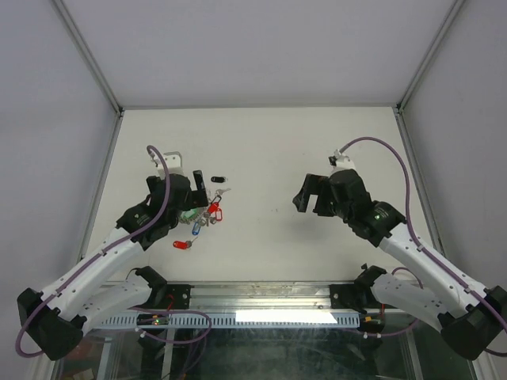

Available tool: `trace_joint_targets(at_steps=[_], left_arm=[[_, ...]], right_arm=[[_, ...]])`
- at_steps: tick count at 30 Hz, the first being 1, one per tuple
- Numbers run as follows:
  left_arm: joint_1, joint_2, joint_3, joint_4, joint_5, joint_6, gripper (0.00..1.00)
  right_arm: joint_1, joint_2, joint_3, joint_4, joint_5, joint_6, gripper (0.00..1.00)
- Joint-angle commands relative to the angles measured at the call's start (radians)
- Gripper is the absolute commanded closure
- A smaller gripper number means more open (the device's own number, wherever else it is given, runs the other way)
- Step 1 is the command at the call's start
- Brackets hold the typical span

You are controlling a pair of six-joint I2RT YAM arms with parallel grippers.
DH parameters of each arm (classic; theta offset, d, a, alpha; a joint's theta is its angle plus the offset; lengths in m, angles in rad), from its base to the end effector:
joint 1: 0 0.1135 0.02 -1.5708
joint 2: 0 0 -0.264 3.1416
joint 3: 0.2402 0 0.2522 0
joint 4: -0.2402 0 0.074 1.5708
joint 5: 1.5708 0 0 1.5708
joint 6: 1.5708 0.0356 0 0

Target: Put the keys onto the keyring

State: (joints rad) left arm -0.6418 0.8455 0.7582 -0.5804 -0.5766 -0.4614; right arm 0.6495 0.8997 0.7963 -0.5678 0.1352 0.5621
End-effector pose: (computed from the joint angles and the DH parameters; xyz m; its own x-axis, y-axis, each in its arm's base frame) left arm 0.1523 -0.0896 0.2852 -0.5149 -0.0811 -0.8534 -0.0785 0.9958 -0.0473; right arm 0.1552 0.1118 0.2867 -0.6937 0.1363 -0.7073 -0.1720 0.9222 0.3464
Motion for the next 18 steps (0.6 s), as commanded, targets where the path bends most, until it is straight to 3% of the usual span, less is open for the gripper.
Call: trace_joint_targets(at_steps=[1, 8, 18], left_arm=[[0.0, 0.04, 0.095, 0.001, -0.003, 0.005, 0.01], [0.001, 0.09, 0.133, -0.037, -0.008, -0.107, 0.01], [0.068, 0.113, 0.111, 0.039, 0.091, 0.025, 0.01]], right_arm=[[0.0, -0.049, 0.011, 0.025, 0.059, -0.029, 0.0], [0.0, -0.027, 0.023, 0.016, 0.098, -0.04, 0.0], [-0.01, -0.05, 0.017, 0.053, 0.087, -0.037, 0.0]])
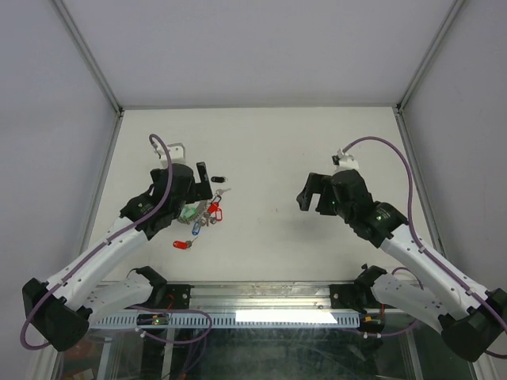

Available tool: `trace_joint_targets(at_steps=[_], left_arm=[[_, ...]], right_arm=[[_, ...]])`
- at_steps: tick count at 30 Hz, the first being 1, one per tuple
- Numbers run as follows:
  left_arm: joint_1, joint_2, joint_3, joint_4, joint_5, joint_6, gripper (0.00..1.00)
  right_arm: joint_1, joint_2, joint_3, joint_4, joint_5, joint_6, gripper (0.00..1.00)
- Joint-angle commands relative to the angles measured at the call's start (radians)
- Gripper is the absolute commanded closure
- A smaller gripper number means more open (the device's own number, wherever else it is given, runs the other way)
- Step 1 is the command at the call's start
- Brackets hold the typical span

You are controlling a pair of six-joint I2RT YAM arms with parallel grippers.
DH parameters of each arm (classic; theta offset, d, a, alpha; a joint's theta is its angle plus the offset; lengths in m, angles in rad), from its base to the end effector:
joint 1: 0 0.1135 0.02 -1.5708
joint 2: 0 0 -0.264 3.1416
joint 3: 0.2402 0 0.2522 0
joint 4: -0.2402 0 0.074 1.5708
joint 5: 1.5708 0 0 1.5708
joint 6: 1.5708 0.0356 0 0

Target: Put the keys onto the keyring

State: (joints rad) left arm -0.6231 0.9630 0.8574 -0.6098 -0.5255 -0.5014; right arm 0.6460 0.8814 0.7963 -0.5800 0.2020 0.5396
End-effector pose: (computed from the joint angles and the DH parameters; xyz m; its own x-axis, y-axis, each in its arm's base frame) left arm 0.1714 -0.1012 0.2953 -0.5619 -0.1082 -0.8201 -0.0830 0.9938 -0.0743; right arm 0.1536 0.1068 0.2890 -0.6610 0.1320 -0.7387 -0.1446 0.9435 0.2981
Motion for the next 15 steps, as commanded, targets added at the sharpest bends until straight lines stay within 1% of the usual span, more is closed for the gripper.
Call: trace_joint_targets(at_steps=[1, 3, 7, 9, 11, 13, 15], left_arm=[[0.082, 0.008, 0.019, 0.065, 0.072, 0.069, 0.01], [0.162, 0.036, 0.024, 0.056, 0.128, 0.071, 0.01], [0.296, 0.071, 0.008, 0.051, 0.224, 0.067, 0.01], [0.327, 0.073, -0.001, 0.062, 0.25, 0.073, 0.01], [0.35, 0.088, 0.0, 0.06, 0.254, 0.088, 0.04], [0.378, 0.122, 0.009, 0.049, 0.274, 0.124, 0.07], [0.407, 0.176, 0.017, 0.036, 0.295, 0.157, 0.05]], right_arm=[[-0.006, -0.033, 0.017, 0.065, 0.026, -0.005, 0.0], [-0.006, -0.02, 0.016, 0.069, 0.016, 0.001, 0.0], [-0.006, 0.032, 0.035, 0.081, -0.078, -0.05, 0.02], [-0.006, 0.051, 0.037, 0.098, -0.112, -0.06, 0.07], [-0.005, 0.062, 0.034, 0.107, -0.13, -0.061, 0.1], [-0.005, 0.065, 0.031, 0.11, -0.148, -0.059, 0.12], [-0.006, 0.058, 0.022, 0.118, -0.163, -0.052, 0.12]])
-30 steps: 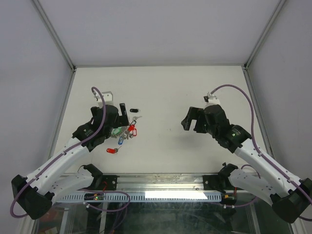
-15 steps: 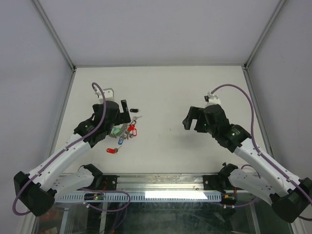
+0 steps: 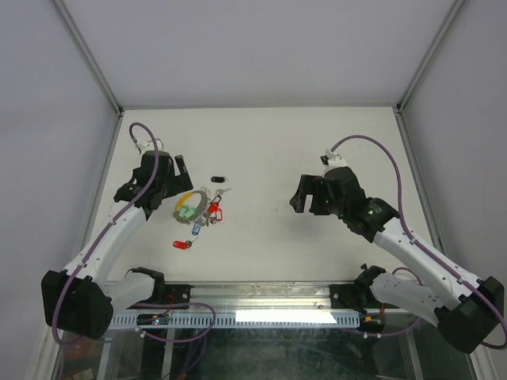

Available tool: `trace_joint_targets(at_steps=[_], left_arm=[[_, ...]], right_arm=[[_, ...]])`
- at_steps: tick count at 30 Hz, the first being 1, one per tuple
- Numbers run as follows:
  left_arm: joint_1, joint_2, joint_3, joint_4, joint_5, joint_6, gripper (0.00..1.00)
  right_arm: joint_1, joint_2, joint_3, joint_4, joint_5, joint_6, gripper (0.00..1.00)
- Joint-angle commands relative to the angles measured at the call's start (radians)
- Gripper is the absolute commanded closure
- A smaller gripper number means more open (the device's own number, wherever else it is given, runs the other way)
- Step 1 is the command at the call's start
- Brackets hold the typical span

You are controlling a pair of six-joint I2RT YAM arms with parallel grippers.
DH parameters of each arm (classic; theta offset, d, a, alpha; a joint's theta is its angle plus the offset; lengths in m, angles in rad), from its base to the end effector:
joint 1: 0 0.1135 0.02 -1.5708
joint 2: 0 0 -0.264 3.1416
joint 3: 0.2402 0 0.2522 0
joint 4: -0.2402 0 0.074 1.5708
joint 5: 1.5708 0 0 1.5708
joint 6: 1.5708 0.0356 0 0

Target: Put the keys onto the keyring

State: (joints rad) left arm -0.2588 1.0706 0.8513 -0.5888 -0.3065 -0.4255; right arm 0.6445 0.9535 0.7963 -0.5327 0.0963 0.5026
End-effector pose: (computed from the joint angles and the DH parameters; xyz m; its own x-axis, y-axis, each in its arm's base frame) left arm 0.2155 -0.0459 0.2724 -0.6541 -0.2339 -0.7193 -0.2498 0.9644 -0.0865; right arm 0.1643 0.1192 0.2800 -0.7054 0.0697 -0.7054 -0.2270 0.9205 0.3179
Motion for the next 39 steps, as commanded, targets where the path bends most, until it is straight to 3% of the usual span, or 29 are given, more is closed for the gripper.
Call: trace_joint_targets(at_steps=[1, 7, 13, 29, 39], left_arm=[[0.061, 0.103, 0.03, 0.003, 0.08, 0.086, 0.04], [0.086, 0.281, 0.058, -0.014, 0.056, 0.135, 0.08], [0.093, 0.429, 0.143, -0.032, 0.121, 0.249, 0.25], [0.091, 0.585, 0.18, -0.046, 0.19, 0.317, 0.46], [0.064, 0.66, 0.188, -0.072, 0.092, 0.306, 0.51]], right_arm=[[-0.004, -0.022, 0.015, 0.08, -0.068, -0.008, 0.12], [-0.004, -0.031, -0.016, 0.152, -0.132, 0.013, 0.14], [-0.004, -0.014, -0.021, 0.168, -0.182, 0.011, 0.16], [-0.005, -0.01, -0.067, 0.219, -0.253, 0.004, 0.16], [-0.005, 0.007, -0.06, 0.223, -0.244, 0.007, 0.16]])
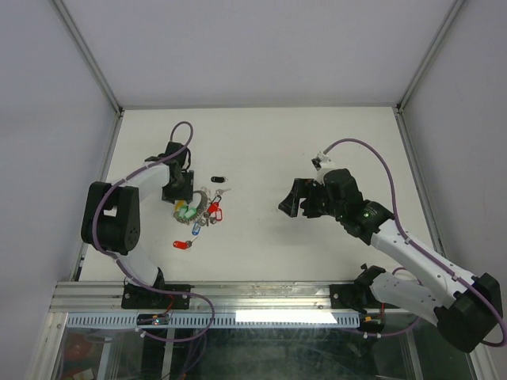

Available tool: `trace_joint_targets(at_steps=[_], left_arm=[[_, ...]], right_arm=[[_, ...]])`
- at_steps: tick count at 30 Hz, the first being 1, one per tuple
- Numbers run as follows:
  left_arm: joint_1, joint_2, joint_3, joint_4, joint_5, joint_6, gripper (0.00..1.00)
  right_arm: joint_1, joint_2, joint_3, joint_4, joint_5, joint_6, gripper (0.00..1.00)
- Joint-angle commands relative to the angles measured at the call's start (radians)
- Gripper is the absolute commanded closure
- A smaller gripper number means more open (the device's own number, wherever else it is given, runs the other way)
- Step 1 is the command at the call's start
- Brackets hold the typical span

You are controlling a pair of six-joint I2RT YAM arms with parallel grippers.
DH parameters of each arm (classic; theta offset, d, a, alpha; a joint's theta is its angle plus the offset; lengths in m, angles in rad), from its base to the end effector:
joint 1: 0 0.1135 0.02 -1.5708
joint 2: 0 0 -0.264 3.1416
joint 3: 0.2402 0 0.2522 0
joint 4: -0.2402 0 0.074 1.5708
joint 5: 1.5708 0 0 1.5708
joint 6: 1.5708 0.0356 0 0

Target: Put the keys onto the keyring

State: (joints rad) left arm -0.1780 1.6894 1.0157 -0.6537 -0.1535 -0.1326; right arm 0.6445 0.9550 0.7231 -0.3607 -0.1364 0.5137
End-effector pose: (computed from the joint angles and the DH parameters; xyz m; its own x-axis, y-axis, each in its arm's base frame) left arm 0.3025 -0.0489 0.1637 -0.9651 0.0409 -0.2585 0.0112 0.9933 0.1152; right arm 0.1652 0.1302 0.2701 -0.7257 0.0636 -0.6851 -0.3775 0.7956 0.4738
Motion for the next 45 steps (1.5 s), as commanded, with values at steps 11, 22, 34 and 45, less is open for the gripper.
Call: trace_joint_targets(at_steps=[11, 22, 34, 45], left_arm=[[-0.022, 0.07, 0.042, 0.0, -0.03, 0.013, 0.7], [-0.092, 0.196, 0.278, -0.052, -0.006, 0.084, 0.7], [-0.176, 0.063, 0.329, 0.008, -0.085, 0.086, 0.52], [-0.193, 0.139, 0.391, 0.113, 0.105, 0.069, 0.56]], right_arm=[[-0.004, 0.033, 0.027, 0.058, -0.004, -0.003, 0.16], [-0.005, 0.041, 0.022, 0.077, 0.024, -0.004, 0.16], [-0.004, 0.023, 0.02, 0.057, 0.042, -0.009, 0.16], [-0.004, -0.003, 0.016, 0.042, 0.046, -0.007, 0.16]])
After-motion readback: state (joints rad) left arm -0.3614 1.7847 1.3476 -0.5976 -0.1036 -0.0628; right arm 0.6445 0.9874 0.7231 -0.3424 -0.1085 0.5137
